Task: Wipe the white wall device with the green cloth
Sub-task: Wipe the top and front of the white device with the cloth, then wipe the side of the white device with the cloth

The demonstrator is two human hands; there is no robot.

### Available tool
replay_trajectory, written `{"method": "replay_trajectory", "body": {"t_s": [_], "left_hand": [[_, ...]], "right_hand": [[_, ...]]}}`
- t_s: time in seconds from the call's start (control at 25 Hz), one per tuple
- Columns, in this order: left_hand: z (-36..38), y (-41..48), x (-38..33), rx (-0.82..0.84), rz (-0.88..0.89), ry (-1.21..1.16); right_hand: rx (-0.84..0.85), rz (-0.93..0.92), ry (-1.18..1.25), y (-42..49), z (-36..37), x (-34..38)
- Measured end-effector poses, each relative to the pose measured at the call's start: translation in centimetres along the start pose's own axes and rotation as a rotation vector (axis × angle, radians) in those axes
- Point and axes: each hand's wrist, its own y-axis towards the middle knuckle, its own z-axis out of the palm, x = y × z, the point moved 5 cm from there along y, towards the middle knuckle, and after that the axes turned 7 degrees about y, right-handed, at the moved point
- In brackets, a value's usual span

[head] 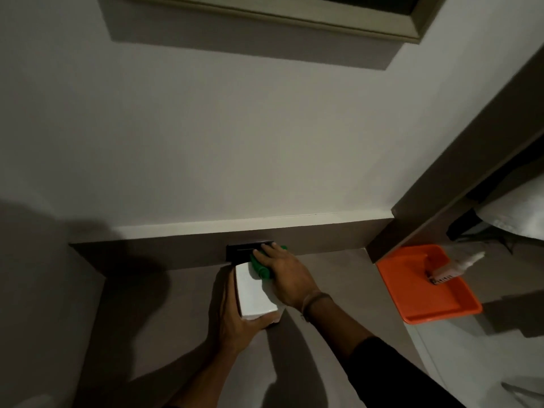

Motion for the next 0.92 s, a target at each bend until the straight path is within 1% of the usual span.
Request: {"method": "replay_trajectory", "body": {"t_s": [0.04, 0.08, 0.16, 0.2, 0.28, 0.36, 0.4, 0.44, 0.52, 0.6, 0.64, 0.72, 0.8, 0.84, 0.92], "left_hand": [[-0.3, 0.1, 0.1, -0.015, 0.012, 0.003], [-0.4, -0.1, 0.0, 0.0, 0.004, 0.014], [-0.7, -1.0, -0.2, 0.041, 0.023, 0.036], [-1.1, -0.9, 0.3, 0.044, 0.037, 0.057], [-2.2, -0.3, 0.1, 0.022, 0.04, 0.117], [-2.2, 0.6, -1.9, -0.018, 0.095, 0.151], [-1.7, 1.1, -3.6, -0.047, 0.173, 0.225], [-0.7, 1.8, -5.0, -0.064, 0.259, 0.367], [1.5, 3.4, -6.2, -0.027, 0.359, 0.737], [3.2, 4.3, -5.1, 0.097, 0.322, 1.062], [3.6, 4.5, -4.4, 0.145, 0.301, 1.144], [3.8, 4.6, -3.6, 0.159, 0.344, 1.14], [3.9, 4.9, -3.5, 0.149, 0.482, 1.09], [4.1, 5.1, -3.5, 0.169, 0.59, 1.062], [4.7, 4.9, -4.3, 0.237, 0.951, 0.99]], "right_hand": [[-0.007, 0.01, 0.072, 0.3, 0.1, -0.4], [-0.046, 0.034, 0.204, -0.2, 0.0, -1.0], [-0.218, 0.142, 0.588, -2.7, -0.9, -2.5], [-0.309, 0.231, 0.778, -4.6, -1.4, -3.2], [-0.418, 0.433, 1.081, -8.5, -1.0, -4.9], [-0.494, 0.635, 1.256, -11.9, 0.9, -6.6], [-0.533, 0.711, 1.315, -13.2, 2.1, -7.5], [-0.564, 0.768, 1.358, -14.3, 3.3, -8.1], [-0.607, 0.848, 1.411, -15.7, 5.2, -8.7], [-0.651, 0.895, 1.444, -16.8, 5.8, -8.5], [-0.675, 0.9, 1.456, -17.2, 6.0, -8.7], [-0.703, 0.881, 1.473, -17.8, 6.1, -8.7], [-0.741, 0.872, 1.476, -18.6, 6.2, -8.8], [-0.756, 0.865, 1.474, -18.9, 6.3, -8.7], [-0.767, 0.848, 1.46, -19.3, 6.6, -8.2]]}}
